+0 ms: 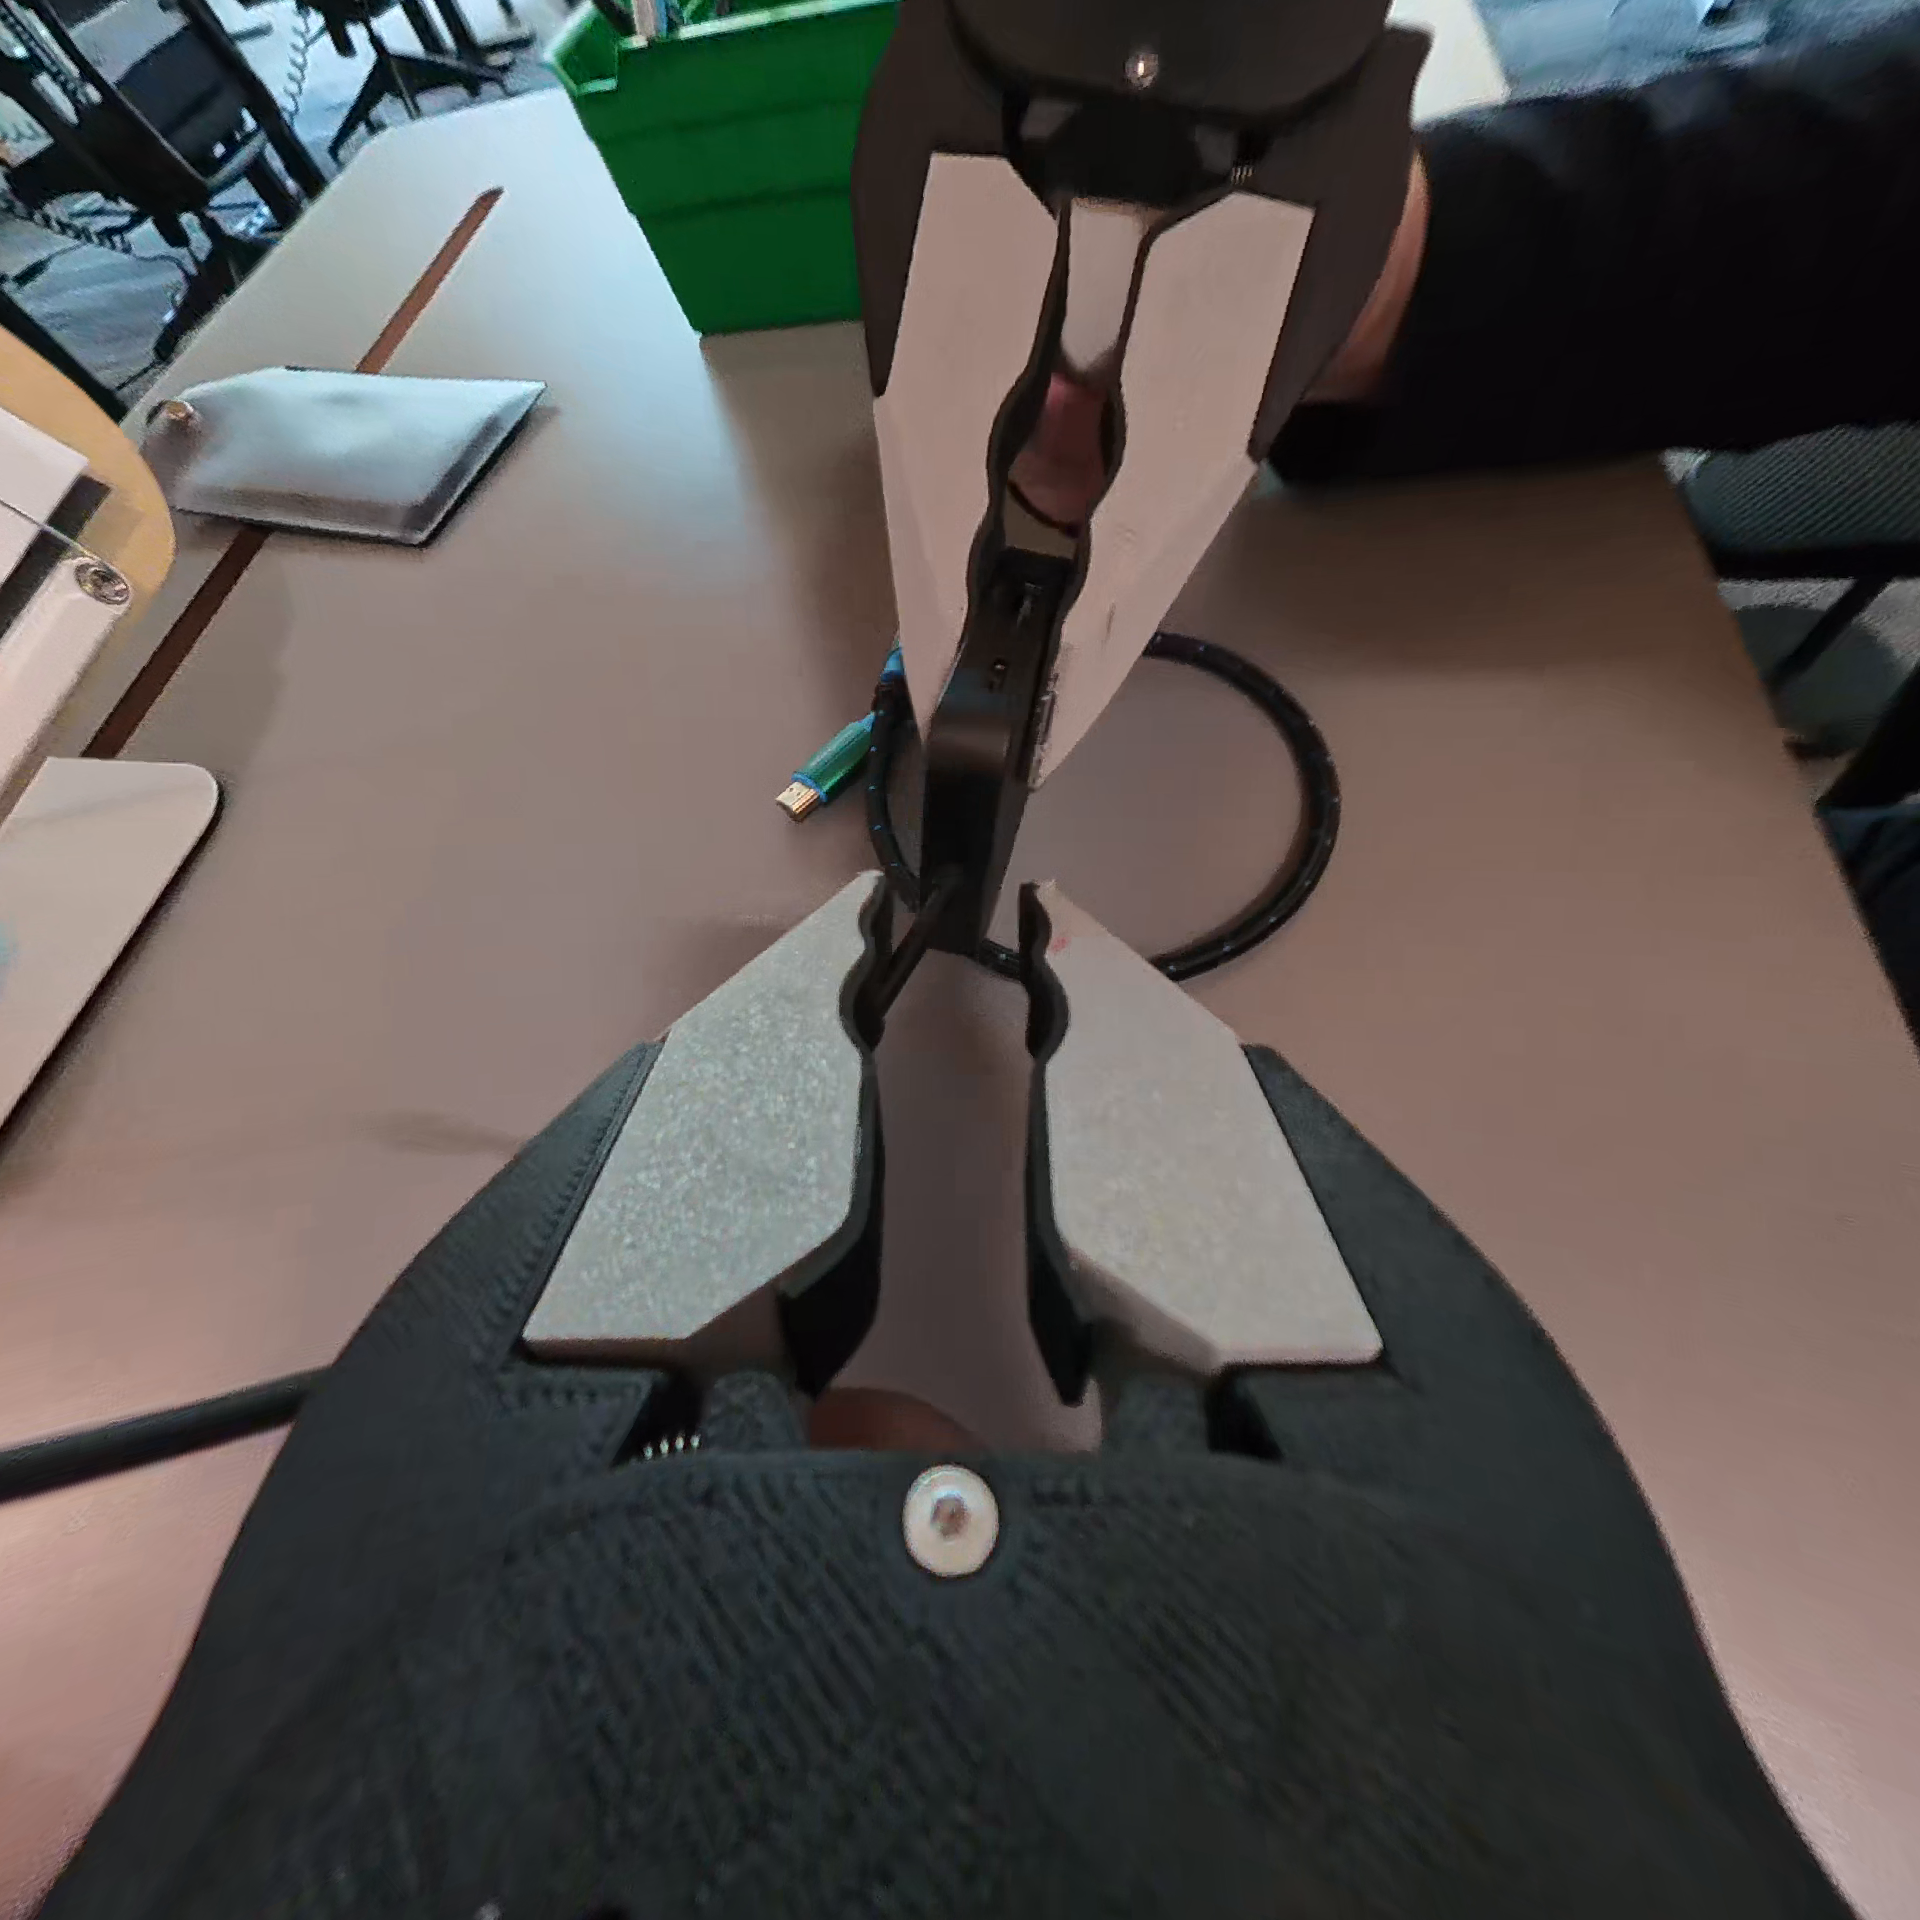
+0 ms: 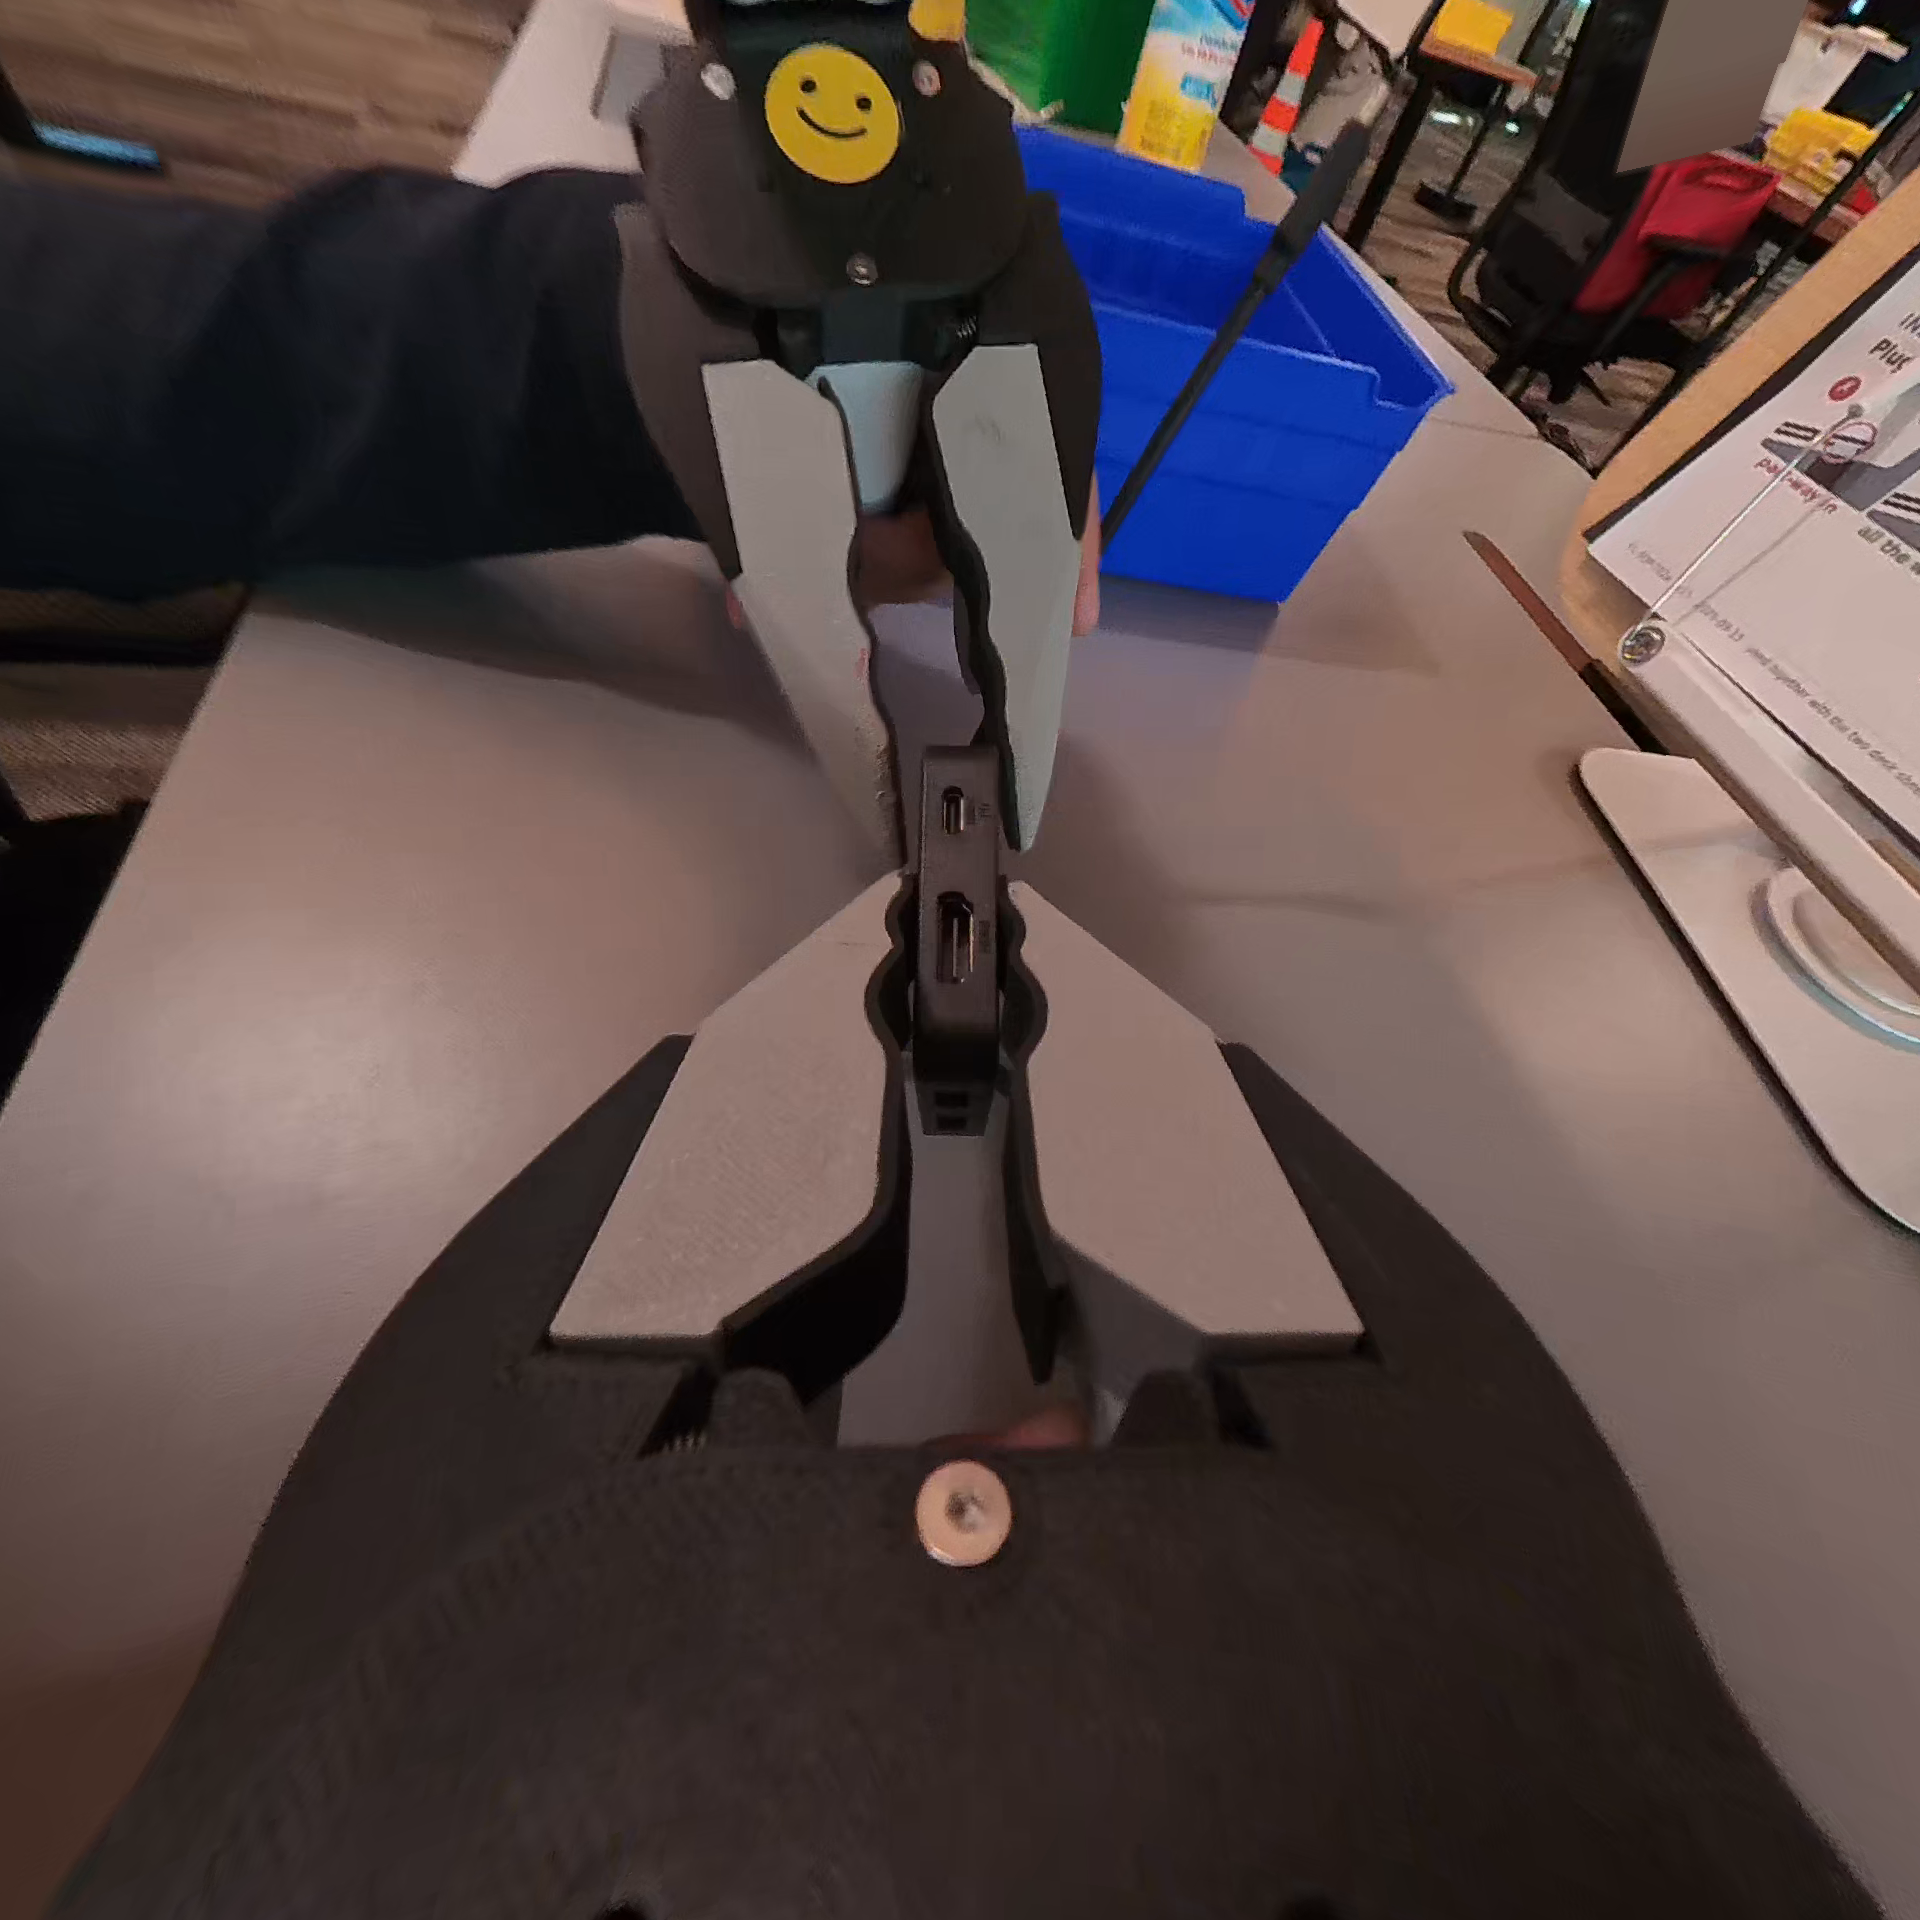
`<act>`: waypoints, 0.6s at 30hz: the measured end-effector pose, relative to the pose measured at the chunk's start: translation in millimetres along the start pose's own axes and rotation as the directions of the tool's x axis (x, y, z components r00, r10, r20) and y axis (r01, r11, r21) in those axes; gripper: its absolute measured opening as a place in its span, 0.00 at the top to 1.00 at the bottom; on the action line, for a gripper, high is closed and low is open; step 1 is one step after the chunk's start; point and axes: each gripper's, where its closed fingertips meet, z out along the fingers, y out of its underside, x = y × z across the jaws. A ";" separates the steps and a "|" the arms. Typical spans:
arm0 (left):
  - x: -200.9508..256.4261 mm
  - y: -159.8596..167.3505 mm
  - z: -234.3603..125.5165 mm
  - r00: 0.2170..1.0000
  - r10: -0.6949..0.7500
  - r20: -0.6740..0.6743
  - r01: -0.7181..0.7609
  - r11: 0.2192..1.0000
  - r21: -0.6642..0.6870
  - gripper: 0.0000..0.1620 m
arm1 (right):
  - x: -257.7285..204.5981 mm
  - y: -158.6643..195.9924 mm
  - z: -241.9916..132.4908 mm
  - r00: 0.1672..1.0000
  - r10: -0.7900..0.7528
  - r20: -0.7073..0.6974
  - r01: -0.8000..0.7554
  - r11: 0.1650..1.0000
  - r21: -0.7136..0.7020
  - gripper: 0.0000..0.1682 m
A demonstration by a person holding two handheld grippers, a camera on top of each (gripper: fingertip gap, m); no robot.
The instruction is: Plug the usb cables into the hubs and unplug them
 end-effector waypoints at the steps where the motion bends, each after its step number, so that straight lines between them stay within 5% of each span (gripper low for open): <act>1: -0.6 -1.6 -3.6 1.000 -0.013 -0.013 0.013 1.000 0.022 0.89 | -1.0 -2.4 -0.6 1.000 0.012 0.012 -0.012 1.000 0.019 0.95; 9: -15.9 -12.7 -31.0 0.987 -0.143 -0.068 0.154 0.967 0.204 0.89 | 0.1 -31.1 -14.5 0.983 0.143 0.111 -0.166 0.957 0.236 0.95; 18: 0.5 -39.0 -8.5 0.980 -0.169 -0.102 0.191 0.942 0.277 0.66 | 10.1 -45.7 -26.6 0.987 0.146 0.060 -0.158 0.928 0.339 0.95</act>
